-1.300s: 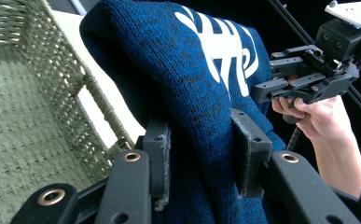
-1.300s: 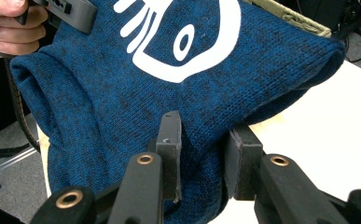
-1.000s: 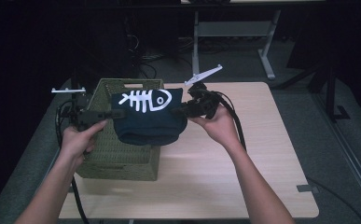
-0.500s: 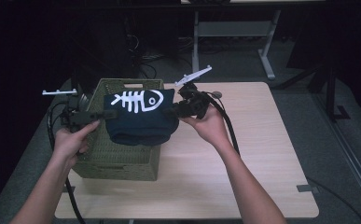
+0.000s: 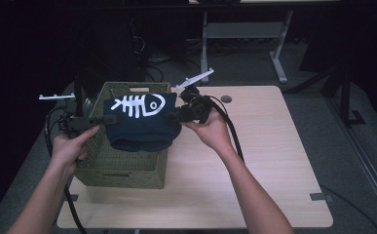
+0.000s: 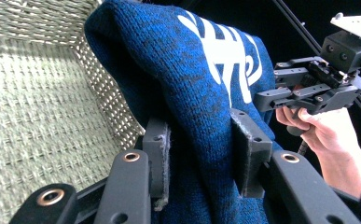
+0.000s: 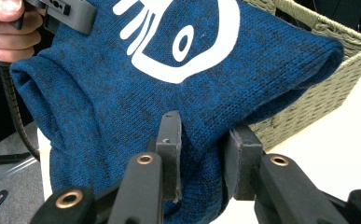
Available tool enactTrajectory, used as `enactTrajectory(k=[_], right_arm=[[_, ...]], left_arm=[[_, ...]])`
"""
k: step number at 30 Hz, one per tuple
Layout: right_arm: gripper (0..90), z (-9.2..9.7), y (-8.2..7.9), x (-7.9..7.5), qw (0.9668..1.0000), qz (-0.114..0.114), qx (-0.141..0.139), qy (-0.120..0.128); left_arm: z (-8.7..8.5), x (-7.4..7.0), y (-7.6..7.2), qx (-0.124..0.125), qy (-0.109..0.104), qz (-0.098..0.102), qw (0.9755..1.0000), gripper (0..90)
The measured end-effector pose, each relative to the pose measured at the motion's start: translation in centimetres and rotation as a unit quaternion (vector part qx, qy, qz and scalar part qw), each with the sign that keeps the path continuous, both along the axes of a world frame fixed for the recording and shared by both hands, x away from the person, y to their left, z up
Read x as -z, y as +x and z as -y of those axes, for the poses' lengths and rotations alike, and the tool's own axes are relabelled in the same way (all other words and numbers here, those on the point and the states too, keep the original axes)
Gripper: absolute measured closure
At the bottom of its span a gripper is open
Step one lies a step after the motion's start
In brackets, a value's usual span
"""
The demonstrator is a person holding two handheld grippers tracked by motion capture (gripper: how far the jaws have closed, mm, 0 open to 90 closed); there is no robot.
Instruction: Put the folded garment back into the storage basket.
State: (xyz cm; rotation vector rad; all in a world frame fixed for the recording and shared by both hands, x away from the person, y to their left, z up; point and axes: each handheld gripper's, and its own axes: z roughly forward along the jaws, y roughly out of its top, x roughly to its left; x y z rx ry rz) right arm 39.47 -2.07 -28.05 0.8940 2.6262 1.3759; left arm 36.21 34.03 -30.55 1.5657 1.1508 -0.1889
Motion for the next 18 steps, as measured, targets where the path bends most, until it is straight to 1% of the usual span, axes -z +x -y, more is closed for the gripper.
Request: enactTrajectory(k=[7,8,9,10,18], right_arm=[[70.2,-1.1,0.2,0.2,1.0000,0.000,-0.006,-0.001],[70.2,-1.2,0.2,0.1,1.0000,-0.003,-0.005,0.000],[70.2,-1.4,0.3,0.2,1.0000,-0.001,-0.007,-0.001],[70.2,-1.6,0.3,0.1,1.0000,-0.004,-0.006,-0.001],[70.2,-2.3,0.4,0.4,0.9999,0.000,-0.011,0.000]], left_arm=[[-0.9,0.2,-0.1,-0.008,0.000,-0.003,1.0000,62.9],[-1.1,0.2,-0.1,-0.010,-0.001,-0.004,0.9999,62.9],[-1.2,0.2,-0.1,-0.011,-0.001,-0.004,0.9999,62.9],[-1.3,0.3,-0.1,-0.011,0.000,-0.004,0.9999,62.9],[-2.0,0.6,-0.1,-0.018,-0.002,-0.008,0.9998,62.9]])
